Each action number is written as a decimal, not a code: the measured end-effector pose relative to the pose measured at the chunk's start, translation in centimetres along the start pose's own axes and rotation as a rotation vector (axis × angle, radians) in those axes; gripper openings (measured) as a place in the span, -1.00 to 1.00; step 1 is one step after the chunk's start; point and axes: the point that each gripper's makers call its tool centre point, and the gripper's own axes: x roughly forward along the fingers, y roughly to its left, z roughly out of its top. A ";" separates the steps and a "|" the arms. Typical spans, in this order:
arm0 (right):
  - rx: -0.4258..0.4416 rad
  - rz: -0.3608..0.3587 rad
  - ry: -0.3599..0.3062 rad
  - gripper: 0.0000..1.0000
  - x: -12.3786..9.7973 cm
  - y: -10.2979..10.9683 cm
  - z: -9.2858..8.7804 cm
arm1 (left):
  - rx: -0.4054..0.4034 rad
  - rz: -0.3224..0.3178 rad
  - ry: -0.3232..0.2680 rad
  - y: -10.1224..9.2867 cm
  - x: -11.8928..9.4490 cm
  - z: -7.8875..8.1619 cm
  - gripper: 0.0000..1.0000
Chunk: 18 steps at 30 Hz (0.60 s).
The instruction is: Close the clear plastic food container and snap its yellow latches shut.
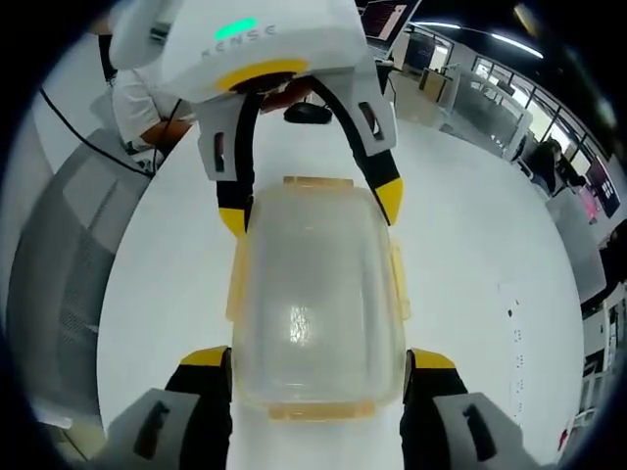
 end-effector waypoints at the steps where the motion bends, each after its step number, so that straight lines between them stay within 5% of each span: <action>1: -0.002 0.001 0.001 0.40 0.0 -0.1 0.0 | 0.000 0.001 0.002 0.1 0.0 0.0 0.47; 18: -0.020 0.013 0.008 0.41 0.1 -0.7 0.1 | -0.019 0.006 -0.005 0.6 0.2 -0.1 0.48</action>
